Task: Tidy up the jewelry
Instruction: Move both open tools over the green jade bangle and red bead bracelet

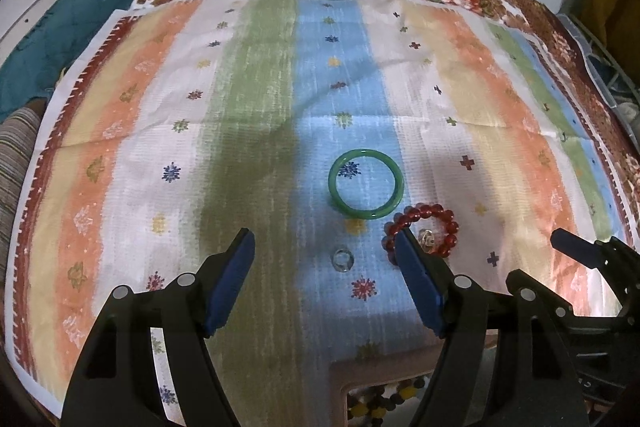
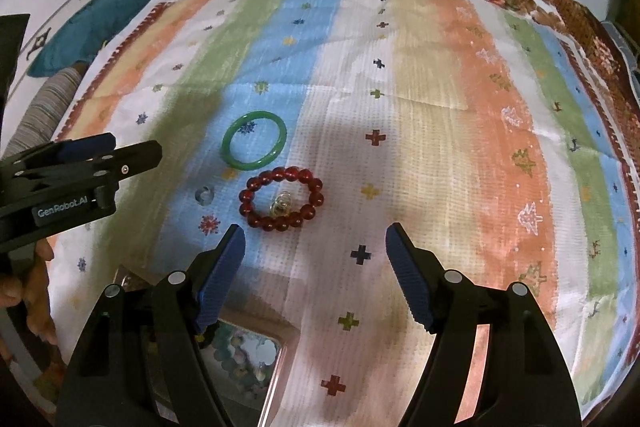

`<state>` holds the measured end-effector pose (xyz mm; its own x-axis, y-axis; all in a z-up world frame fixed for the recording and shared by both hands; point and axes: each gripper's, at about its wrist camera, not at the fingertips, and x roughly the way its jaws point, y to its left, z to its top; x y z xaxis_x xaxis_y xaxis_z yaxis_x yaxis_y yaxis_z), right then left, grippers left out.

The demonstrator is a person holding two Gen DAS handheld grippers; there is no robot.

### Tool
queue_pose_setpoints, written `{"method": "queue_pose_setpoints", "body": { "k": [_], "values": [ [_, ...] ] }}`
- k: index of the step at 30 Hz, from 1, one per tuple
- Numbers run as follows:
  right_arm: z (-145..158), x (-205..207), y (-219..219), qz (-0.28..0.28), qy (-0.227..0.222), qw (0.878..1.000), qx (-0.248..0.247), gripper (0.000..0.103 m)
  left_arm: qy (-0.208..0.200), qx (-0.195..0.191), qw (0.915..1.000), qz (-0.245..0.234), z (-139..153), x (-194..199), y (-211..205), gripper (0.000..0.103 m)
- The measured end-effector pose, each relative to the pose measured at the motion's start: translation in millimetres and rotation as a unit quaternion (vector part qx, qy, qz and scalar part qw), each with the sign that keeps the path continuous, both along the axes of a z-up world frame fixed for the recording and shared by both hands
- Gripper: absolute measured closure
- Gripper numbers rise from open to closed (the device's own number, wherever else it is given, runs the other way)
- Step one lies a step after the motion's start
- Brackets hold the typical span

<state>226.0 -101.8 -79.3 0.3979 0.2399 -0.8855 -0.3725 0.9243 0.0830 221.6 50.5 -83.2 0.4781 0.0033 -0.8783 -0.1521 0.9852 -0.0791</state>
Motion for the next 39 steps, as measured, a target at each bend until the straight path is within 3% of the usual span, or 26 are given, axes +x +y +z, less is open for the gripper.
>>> {"method": "queue_pose_setpoints", "body": {
  "k": [15,39],
  "values": [
    [-13,21,0,-0.013,-0.006,1.000,-0.012,0.030,0.013,0.002,0.9999,-0.003,-15,16,3,0.031],
    [-46,44,12,-0.007,0.022,0.999,-0.047,0.030,0.030,0.014,0.9992,-0.021,-37,46,4,0.031]
  ]
}}
